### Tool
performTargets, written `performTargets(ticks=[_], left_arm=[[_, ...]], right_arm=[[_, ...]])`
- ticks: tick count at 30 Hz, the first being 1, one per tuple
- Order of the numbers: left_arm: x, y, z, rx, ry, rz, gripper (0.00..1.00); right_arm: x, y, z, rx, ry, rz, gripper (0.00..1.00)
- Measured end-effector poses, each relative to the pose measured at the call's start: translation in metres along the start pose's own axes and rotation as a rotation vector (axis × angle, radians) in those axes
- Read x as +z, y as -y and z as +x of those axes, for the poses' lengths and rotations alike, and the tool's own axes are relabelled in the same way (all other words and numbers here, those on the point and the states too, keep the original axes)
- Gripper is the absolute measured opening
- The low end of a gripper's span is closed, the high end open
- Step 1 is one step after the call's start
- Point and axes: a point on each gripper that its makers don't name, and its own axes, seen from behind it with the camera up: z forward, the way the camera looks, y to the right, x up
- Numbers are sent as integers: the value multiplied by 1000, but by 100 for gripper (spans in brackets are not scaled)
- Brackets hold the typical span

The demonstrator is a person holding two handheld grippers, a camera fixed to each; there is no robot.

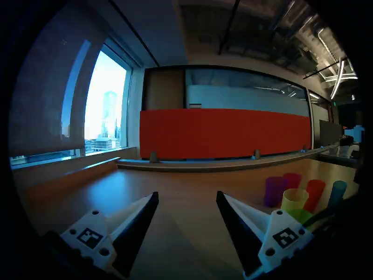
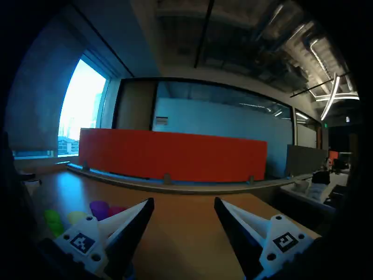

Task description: Pour water

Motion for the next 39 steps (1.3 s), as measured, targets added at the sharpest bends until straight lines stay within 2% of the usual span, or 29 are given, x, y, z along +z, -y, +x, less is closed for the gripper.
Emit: performTargets(ticks=[14,24,39], left_arm=[[0,0,0,0,0,0,92],[0,0,0,0,0,0,92],[0,1,0,0,0,0,92]], right_arm=[[19,-2,-33,36,-18,8,100],[19,-5,-50,85,-18,21,100],[24,-9,-73,60,-7,13,100]])
